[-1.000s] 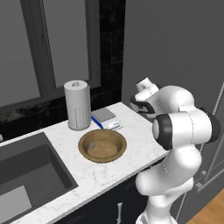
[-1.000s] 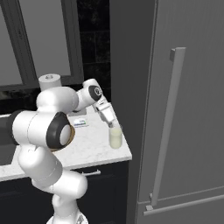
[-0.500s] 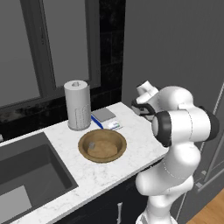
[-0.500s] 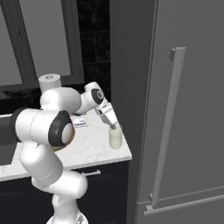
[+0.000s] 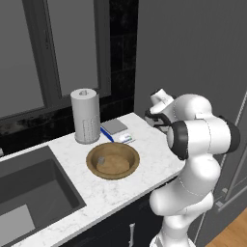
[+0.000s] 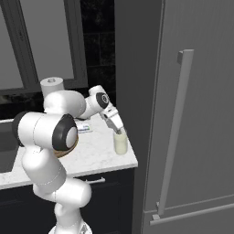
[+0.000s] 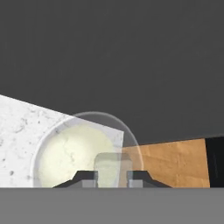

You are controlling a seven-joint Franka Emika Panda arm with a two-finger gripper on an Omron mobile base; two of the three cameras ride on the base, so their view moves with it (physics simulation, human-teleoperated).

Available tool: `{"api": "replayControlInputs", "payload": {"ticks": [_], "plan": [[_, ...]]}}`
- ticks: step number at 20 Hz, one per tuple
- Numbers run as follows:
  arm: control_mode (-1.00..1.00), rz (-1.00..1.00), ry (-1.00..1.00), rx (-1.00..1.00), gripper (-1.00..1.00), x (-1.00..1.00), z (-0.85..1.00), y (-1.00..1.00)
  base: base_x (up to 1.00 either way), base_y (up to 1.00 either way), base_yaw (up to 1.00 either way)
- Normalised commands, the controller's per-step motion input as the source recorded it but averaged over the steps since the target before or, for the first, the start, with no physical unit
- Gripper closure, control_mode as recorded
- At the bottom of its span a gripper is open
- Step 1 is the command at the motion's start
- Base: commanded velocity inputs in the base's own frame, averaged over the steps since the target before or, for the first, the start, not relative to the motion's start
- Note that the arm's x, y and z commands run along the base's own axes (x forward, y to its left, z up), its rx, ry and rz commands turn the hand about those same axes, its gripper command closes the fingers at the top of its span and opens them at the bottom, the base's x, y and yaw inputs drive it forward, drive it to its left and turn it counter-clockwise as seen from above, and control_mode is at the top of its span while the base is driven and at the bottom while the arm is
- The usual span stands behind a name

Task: Grab a lemon wedge from the fridge and one ice cube from the ice bowl, and put them in the glass of lemonade.

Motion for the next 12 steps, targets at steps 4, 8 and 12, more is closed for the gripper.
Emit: {"api": "replayControlInputs", "payload": {"ticks": [4,8,12], "plan": [[-1.0,0.0,0.0,0.0,1.0,0.0,0.0,0.0,0.0,0.0,0.0],[-1.0,0.0,0.0,0.0,1.0,-0.09,0.15,0.0,0.0,0.0,0.0],[-1.0,0.0,0.0,0.0,1.0,-0.1,0.2,0.0,0.0,0.0,0.0]]}}
